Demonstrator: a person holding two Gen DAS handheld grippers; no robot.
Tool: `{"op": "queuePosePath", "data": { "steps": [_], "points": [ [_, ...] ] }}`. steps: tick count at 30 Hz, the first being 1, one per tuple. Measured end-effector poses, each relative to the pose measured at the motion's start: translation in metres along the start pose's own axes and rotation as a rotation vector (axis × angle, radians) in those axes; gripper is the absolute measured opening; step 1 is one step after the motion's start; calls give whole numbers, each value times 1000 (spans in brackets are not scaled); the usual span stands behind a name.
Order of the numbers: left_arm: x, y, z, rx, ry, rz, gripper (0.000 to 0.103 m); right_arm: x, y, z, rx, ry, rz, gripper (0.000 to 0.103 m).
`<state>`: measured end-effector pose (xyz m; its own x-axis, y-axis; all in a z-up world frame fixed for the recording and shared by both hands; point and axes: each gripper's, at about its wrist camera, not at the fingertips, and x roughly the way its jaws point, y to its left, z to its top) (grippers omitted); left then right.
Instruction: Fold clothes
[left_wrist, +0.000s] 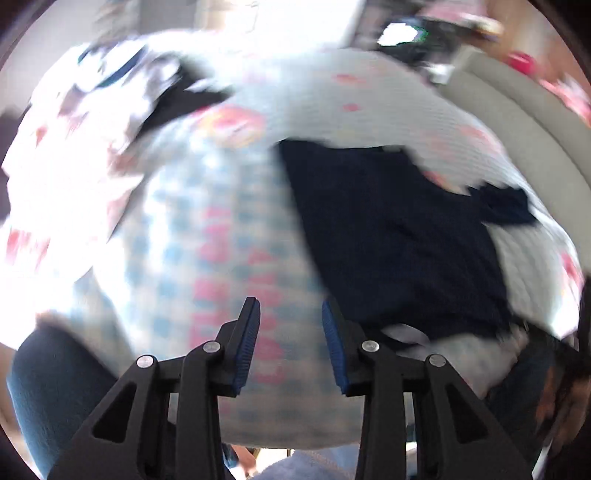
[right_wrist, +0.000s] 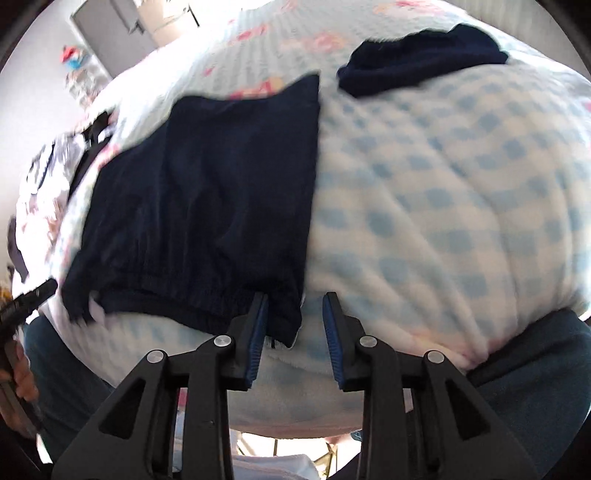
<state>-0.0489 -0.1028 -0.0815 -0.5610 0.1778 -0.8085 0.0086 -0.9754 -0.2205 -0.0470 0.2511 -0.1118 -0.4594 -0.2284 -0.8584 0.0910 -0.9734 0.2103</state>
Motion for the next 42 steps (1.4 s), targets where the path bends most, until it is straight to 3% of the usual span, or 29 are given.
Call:
{"op": "queuePosePath", "data": {
  "steps": [4, 5, 8, 11, 16, 18, 19, 20, 22, 28, 31, 35, 37, 42],
  "points": [
    [8, -28, -4, 122, 29, -243, 38, -11, 8, 2, -30, -39, 3, 33],
    [16, -30, -3, 121, 43, -249, 38, -12, 19, 1, -79, -45, 28, 33],
    [44, -46, -4, 161, 115, -150, 38, -1, 40, -6, -185, -23, 41, 31],
    [54, -58, -8, 223, 146, -75, 38, 9, 48, -8, -191, 20, 36, 31],
    [69, -62, -7, 279, 185, -39, 44, 37, 49, -10, -209, 70, 4, 36],
    [67, -67, -5, 291, 165, -30, 37, 50, 46, -10, -207, 84, -4, 34],
    [66, -70, -4, 297, 155, -25, 20, 50, 47, -9, -203, 76, -8, 30],
    [64, -73, -3, 303, 146, -20, 16, 47, 48, -8, -201, 62, -16, 19],
    [53, -70, 3, 275, 105, -37, 15, 42, 48, -6, -196, 34, -22, 9],
    [13, -60, -4, 285, 28, -85, 15, 12, 49, -2, -171, -44, 29, 5],
    [13, -60, -11, 303, 53, -103, 16, 1, 48, -5, -157, -55, 44, 5],
    [32, -37, -23, 238, 154, -126, 17, 18, 33, -20, -110, 33, 9, 5],
    [32, -27, -25, 199, 187, -146, 17, 33, 23, -27, -47, 96, 32, 5],
    [-5, -4, -18, 93, 104, -291, 33, 14, 17, -30, -13, 47, 58, 5]
  ]
}}
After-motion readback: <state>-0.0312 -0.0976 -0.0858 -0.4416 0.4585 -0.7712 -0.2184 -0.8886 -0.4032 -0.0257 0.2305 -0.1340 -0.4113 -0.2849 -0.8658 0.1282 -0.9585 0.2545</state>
